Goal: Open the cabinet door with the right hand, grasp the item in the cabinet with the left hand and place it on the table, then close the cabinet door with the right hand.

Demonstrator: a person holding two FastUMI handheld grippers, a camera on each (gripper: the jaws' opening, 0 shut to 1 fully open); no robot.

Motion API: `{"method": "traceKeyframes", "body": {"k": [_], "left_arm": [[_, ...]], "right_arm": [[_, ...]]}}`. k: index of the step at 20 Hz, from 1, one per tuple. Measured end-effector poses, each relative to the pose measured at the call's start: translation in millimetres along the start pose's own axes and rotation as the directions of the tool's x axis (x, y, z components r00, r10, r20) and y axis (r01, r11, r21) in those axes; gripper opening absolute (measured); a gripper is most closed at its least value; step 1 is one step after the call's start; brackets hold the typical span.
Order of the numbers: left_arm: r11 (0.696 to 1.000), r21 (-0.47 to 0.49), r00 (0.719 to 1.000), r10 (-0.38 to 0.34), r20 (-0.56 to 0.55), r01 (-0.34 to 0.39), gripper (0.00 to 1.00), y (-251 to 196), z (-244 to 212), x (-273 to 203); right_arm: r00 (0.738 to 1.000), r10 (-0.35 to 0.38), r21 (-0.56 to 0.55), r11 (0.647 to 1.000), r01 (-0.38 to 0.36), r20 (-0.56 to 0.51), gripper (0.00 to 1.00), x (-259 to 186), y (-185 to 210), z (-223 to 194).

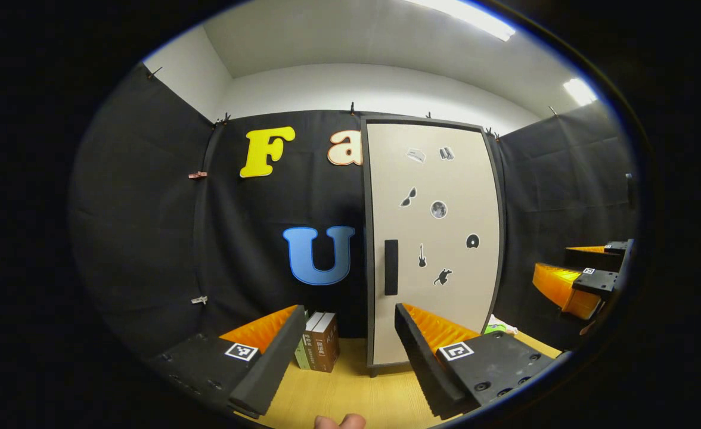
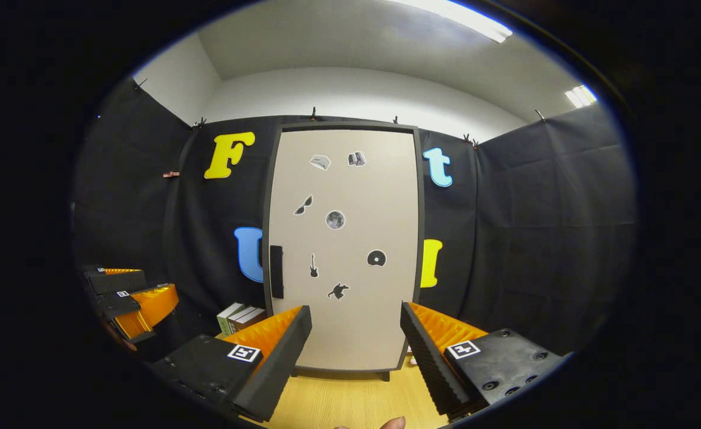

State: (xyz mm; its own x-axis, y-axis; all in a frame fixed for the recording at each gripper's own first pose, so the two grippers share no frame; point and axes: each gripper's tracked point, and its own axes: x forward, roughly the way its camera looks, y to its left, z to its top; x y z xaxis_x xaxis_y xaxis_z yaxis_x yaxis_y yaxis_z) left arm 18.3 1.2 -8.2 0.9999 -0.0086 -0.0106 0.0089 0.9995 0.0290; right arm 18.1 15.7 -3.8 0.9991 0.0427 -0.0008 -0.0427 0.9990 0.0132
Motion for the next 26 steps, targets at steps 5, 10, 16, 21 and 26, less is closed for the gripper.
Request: {"method": "traceKeyframes", "body": {"k": [5, 10, 16, 21, 26], "left_arm": [[1.0, 0.013, 1.0, 0.015, -0.008, -0.015, 0.94, 17.5, -5.8, -3.9], [0.998, 0.026, 0.998, 0.056, -0.01, -0.056, 0.94, 41.9, -9.2, -8.5], [0.999, -0.022, 0.999, 0.039, -0.008, -0.04, 0.95, 50.1, -19.1, -11.6], [0.998, 0.003, 0.998, 0.06, -0.031, -0.06, 0.94, 61.5, -29.9, -7.0], [0.997, -0.026, 0.997, 0.071, -0.027, -0.072, 0.95, 75.0, -32.1, -2.7]], "right_arm": [[0.997, 0.074, -0.009, 0.997, -0.074, 0.02, 0.97, 22.9, 33.1, 0.7], [0.989, 0.144, 0.017, 0.989, -0.144, 0.018, 0.97, 69.4, 81.5, -2.6], [0.986, 0.167, 0.035, 0.985, -0.168, 0.019, 0.97, 144.2, 125.7, -16.8], [0.987, 0.16, 0.044, 0.986, -0.159, -0.007, 0.97, 200.6, 155.3, -39.0], [0.991, 0.134, 0.028, 0.991, -0.133, -0.021, 0.97, 237.0, 169.3, -57.1]]}}
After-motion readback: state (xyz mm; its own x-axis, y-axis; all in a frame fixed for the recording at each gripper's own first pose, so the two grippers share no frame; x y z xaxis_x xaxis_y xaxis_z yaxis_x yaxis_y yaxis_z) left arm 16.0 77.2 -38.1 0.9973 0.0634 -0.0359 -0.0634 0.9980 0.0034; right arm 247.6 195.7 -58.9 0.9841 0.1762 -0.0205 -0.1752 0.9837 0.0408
